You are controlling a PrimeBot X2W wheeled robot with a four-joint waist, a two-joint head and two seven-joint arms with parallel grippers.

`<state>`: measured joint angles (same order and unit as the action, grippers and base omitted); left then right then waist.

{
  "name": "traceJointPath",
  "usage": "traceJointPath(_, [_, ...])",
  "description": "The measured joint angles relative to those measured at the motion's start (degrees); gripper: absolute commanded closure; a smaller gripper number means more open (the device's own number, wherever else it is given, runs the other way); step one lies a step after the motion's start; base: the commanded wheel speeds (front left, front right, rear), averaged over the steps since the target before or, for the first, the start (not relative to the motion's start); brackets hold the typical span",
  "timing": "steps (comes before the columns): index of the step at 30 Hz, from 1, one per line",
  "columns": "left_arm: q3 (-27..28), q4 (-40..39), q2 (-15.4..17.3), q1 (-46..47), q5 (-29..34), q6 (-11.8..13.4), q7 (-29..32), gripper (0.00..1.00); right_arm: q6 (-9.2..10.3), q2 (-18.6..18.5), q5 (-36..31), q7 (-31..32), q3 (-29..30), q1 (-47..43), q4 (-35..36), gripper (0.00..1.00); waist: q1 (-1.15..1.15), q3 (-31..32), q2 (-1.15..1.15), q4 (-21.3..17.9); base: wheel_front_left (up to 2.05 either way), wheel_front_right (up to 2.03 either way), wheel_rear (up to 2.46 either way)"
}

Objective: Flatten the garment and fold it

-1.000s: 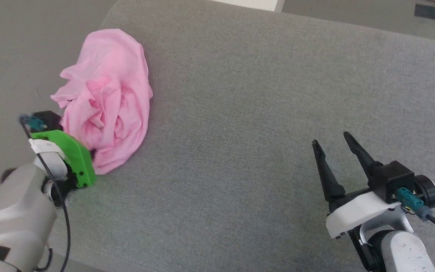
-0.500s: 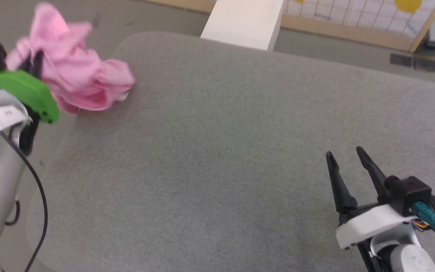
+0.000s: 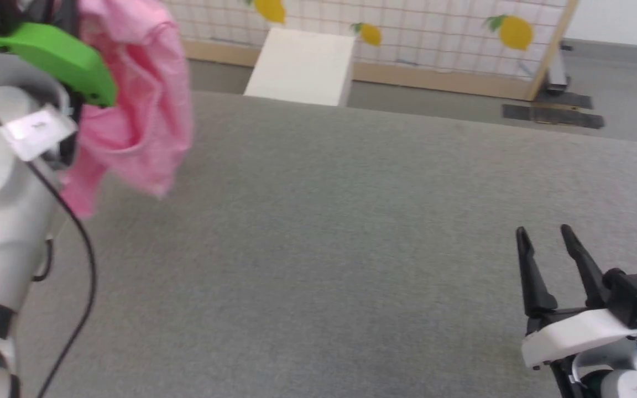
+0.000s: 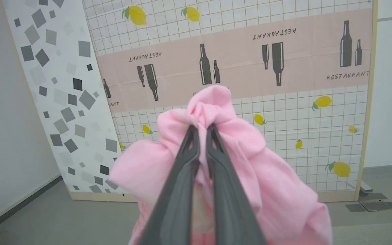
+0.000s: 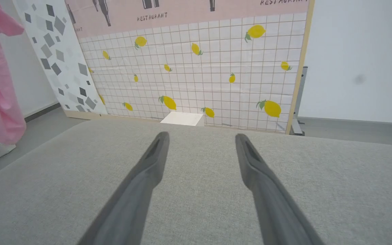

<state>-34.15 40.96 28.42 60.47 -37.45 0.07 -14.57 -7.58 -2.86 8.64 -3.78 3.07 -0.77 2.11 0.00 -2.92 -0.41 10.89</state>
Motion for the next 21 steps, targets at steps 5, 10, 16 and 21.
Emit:
traceJointPath(5, [-0.15, -3.33, -4.08, -1.45, 0.88, 0.07, -0.15, 1.00, 0.00, -0.01, -0.09, 0.33, 1.30, -0.76, 0.41, 0.00, 0.00, 1.00, 0.00, -2.99, 0.00, 0.00, 0.00])
traceJointPath(10, [-2.55, -5.05, -8.84, -2.65, 2.09, 0.00, -0.15, 1.00, 0.00, -0.01, -0.10, 1.01, 2.18, -1.12, 1.43, 0.00, 0.00, 1.59, 0.00, -6.42, 0.00, 0.00, 0.00])
traceJointPath(16, [-4.99, -7.86, -15.04, -5.35, 2.40, 0.01, -0.16, 1.00, 0.00, -0.02, -0.25, 1.79, 3.16, -1.74, 2.38, 0.00, 0.00, 1.28, 0.00, -10.12, 0.00, 0.00, 0.00])
traceJointPath(21, [-7.49, -9.00, -18.83, -11.70, 2.11, 0.25, -0.21, 1.00, 0.00, -0.03, -0.23, 2.01, 3.54, -1.66, 3.35, 0.00, 0.00, -0.70, 0.00, -12.01, 0.00, 0.00, 0.00])
